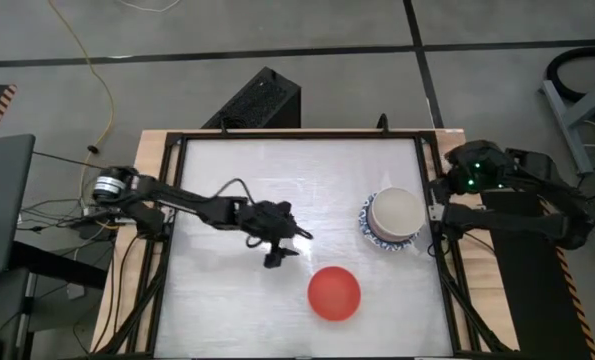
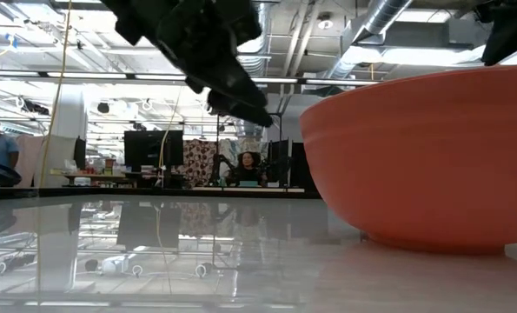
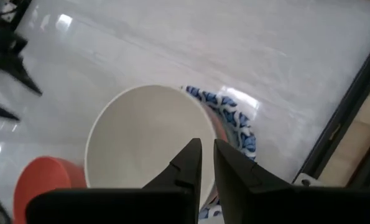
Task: Nest bowls inside each other
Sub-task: Stack the orange bowl on top of the white bowl
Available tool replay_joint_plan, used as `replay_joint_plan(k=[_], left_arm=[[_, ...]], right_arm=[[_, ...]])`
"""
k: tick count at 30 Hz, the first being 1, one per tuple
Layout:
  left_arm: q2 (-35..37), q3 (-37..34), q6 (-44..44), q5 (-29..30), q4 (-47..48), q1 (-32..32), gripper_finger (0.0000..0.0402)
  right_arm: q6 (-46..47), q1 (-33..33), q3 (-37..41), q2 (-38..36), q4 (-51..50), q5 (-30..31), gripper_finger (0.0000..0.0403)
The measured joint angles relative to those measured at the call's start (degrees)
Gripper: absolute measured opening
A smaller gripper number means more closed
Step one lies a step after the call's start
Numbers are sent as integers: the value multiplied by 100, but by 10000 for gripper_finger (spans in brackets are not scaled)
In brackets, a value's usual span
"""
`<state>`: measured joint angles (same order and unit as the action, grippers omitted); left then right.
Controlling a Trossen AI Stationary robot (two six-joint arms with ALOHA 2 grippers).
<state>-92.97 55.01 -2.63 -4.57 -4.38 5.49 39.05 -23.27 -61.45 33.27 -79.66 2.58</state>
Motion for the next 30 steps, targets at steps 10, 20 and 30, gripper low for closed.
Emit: replay_joint_plan(k=[10,20,30], left_arm=[[-804,1296,-752,676,336,501,283],[-1733,2350,-777,1234,1449,801,283],[-1788,2380,-949,834,1612,801,282]], right_arm=[[-33,0,0,-72,20,64,63],[-46,0,2,-74,46,60,63],[-46,0,2,-74,44,58,63]])
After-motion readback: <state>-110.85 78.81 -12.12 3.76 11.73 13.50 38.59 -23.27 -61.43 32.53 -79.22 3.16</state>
